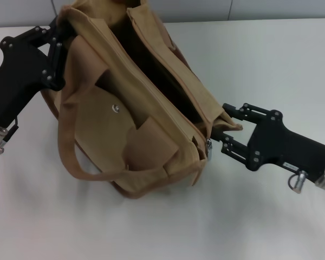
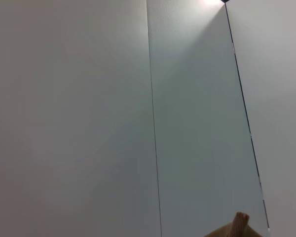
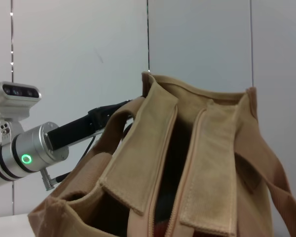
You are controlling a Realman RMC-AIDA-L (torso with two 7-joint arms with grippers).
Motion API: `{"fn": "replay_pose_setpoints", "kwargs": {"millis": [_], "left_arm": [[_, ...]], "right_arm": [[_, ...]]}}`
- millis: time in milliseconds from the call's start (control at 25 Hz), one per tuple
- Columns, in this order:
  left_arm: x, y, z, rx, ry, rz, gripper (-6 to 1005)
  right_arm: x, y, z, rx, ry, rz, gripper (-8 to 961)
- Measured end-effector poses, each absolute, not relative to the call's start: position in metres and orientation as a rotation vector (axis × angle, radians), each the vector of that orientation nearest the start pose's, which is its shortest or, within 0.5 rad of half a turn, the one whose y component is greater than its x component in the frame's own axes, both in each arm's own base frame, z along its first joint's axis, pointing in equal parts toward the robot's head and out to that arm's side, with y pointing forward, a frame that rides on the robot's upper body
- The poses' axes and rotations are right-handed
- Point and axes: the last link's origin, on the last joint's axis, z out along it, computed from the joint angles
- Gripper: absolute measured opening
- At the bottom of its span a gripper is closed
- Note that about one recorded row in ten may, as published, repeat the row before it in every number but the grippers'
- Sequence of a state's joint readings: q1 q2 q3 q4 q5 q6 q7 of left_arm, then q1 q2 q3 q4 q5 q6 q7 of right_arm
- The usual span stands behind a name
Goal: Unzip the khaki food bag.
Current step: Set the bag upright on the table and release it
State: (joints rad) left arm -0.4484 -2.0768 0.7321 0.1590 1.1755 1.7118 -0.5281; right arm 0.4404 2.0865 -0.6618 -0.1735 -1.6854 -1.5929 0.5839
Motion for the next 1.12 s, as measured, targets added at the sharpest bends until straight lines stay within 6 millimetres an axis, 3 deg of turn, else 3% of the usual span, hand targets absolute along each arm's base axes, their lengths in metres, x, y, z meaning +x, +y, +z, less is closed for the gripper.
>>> {"fn": "replay_pose_setpoints", "kwargs": {"millis": [240, 640, 880, 1120], "left_arm": [[-0.265, 0.300, 0.009, -1.954, -0.149, -1.232, 83], [-0.266, 0.301, 0.012, -1.929, -0.155, -1.230, 85], [-0.276, 0.291, 0.007, -1.924, -0.207, -1.210, 86], [-0.280, 0.280, -0.018, -1.933, -0.280, -1.151, 87]], "right_arm": [[0.275, 0.276, -0.055, -2.422, 0.217, 0.994, 546], [0.279, 0.284, -0.045, -2.326, 0.262, 1.001, 141], [0.280, 0.294, -0.023, -2.226, 0.322, 1.076, 81], [0.265, 0.316, -0.005, -2.196, 0.287, 1.142, 63]]}}
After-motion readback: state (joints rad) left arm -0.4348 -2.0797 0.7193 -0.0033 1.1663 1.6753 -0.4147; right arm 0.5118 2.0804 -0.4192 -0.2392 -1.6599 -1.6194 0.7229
